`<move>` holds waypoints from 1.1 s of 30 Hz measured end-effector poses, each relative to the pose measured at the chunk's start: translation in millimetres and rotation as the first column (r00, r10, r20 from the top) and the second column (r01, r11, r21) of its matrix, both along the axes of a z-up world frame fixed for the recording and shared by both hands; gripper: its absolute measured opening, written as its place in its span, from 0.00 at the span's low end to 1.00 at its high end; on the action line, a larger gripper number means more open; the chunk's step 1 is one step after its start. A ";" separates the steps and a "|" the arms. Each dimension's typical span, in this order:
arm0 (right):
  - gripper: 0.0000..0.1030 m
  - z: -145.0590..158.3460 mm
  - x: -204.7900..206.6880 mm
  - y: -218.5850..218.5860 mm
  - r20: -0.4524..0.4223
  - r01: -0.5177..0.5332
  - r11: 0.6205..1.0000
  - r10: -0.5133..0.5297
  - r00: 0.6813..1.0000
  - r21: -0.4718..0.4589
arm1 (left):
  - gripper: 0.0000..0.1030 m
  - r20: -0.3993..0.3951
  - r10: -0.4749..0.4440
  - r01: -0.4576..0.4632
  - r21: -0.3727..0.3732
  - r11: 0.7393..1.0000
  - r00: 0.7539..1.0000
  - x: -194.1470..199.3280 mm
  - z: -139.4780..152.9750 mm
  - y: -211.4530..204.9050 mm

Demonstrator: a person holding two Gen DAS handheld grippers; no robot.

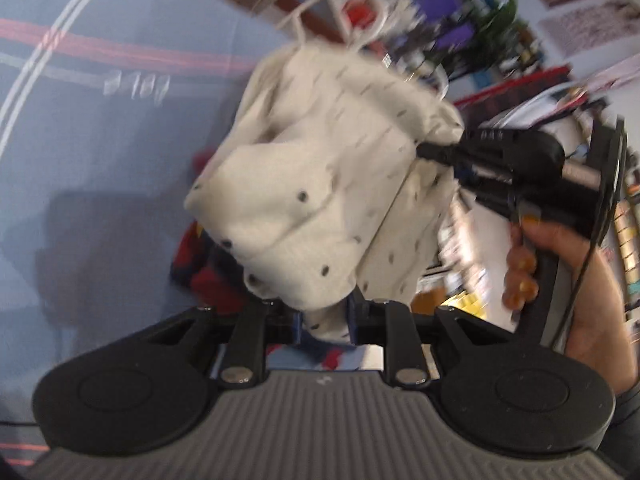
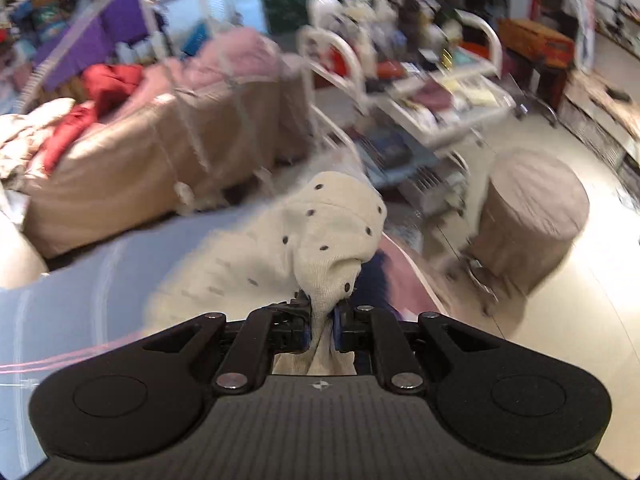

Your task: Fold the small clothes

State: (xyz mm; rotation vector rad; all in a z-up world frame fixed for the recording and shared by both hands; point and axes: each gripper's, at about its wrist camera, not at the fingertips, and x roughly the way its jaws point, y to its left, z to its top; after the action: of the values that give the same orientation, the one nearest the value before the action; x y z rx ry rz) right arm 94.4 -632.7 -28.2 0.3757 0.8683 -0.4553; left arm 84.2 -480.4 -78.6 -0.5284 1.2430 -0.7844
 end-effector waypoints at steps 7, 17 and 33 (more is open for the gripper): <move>0.58 -30.5 -9.9 -17.7 0.072 0.037 0.999 -0.037 0.997 -0.003 | 0.39 -0.001 -0.007 0.007 0.025 1.000 1.000 -9.3 -18.8 15.1; 0.51 -4.1 -104.3 49.6 0.265 -0.162 0.949 0.235 0.935 -0.269 | 0.62 0.419 -0.051 0.061 -0.012 0.998 0.906 -40.2 55.4 73.2; 0.23 -61.8 -142.2 66.2 0.021 -0.155 0.987 0.156 0.987 -0.051 | 0.67 0.388 -0.160 0.087 0.200 0.976 0.908 -22.5 23.3 41.7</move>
State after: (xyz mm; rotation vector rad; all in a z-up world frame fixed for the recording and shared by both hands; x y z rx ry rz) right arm -47.8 -566.5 -90.1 0.2655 0.8533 -0.3261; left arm 61.7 -438.7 -55.2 -0.1286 0.9549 -0.8307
